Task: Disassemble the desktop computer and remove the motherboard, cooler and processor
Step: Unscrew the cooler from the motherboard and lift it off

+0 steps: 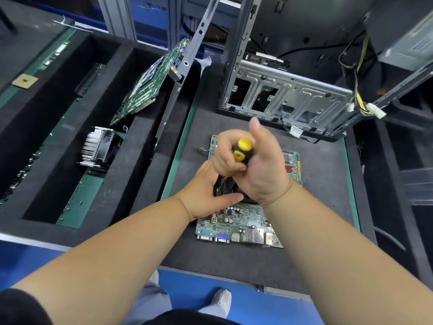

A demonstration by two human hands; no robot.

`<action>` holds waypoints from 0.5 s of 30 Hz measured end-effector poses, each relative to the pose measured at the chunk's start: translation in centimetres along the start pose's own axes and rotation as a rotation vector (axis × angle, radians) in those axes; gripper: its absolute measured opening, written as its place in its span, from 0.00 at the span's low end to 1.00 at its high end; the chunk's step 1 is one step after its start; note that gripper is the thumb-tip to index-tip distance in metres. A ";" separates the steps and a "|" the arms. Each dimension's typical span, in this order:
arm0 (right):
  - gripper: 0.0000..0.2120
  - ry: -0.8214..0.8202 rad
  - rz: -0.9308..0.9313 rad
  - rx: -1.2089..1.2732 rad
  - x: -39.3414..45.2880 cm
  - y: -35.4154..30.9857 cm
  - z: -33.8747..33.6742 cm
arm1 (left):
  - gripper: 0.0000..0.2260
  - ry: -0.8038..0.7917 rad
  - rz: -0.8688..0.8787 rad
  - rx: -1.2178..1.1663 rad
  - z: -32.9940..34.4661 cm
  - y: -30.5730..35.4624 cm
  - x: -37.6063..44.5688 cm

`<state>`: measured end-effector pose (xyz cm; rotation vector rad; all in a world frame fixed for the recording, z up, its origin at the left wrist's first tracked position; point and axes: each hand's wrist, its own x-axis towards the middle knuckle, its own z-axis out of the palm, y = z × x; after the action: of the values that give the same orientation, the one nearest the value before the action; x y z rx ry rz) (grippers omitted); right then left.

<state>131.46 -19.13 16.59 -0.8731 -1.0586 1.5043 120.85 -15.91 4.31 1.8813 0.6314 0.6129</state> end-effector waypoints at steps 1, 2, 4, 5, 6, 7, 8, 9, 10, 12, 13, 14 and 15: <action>0.21 -0.031 0.008 -0.058 -0.3 0.0 0.0 | 0.19 0.004 0.000 0.001 0.0 0.1 0.0; 0.17 -0.024 0.013 -0.136 -0.8 0.1 0.1 | 0.14 0.008 -0.005 0.014 0.0 0.2 0.0; 0.14 0.099 0.001 -0.245 -1.7 0.5 0.9 | 0.14 0.013 -0.008 0.053 0.0 0.3 -0.1; 0.15 0.190 -0.019 -0.248 -2.1 0.7 1.1 | 0.17 0.012 -0.002 0.070 0.0 0.3 -0.1; 0.15 0.280 -0.038 -0.219 -2.4 1.0 1.3 | 0.20 0.015 0.005 0.068 0.0 0.4 -0.1; 0.15 0.355 -0.057 -0.180 -2.5 1.2 1.3 | 0.23 0.022 0.011 0.052 -0.1 0.3 -0.1; 0.15 0.406 -0.075 -0.154 -2.6 1.3 1.4 | 0.25 0.029 0.018 0.025 0.0 0.3 0.0; 0.16 0.439 -0.095 -0.160 -2.6 1.5 1.4 | 0.26 0.029 0.024 0.006 0.0 0.2 0.1; 0.17 0.447 -0.117 -0.189 -2.5 1.6 1.3 | 0.26 0.025 0.023 -0.013 0.0 0.1 0.2; 0.18 0.391 -0.129 -0.213 -1.9 1.5 1.2 | 0.26 0.023 -0.024 -0.055 -0.2 0.0 0.3; 0.18 0.341 -0.106 -0.180 -1.4 1.2 1.0 | 0.27 0.033 -0.054 -0.068 -0.4 0.0 0.2; 0.18 0.285 -0.069 -0.118 -1.0 0.9 0.7 | 0.28 0.046 -0.082 -0.075 -0.4 -0.1 0.1; 0.19 0.227 -0.033 -0.056 -0.6 0.5 0.4 | 0.30 0.058 -0.109 -0.078 -0.5 -0.2 0.2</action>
<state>131.06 -19.85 16.21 -1.0346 -0.9459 1.3186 120.62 -15.40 4.34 1.7496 0.7327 0.6145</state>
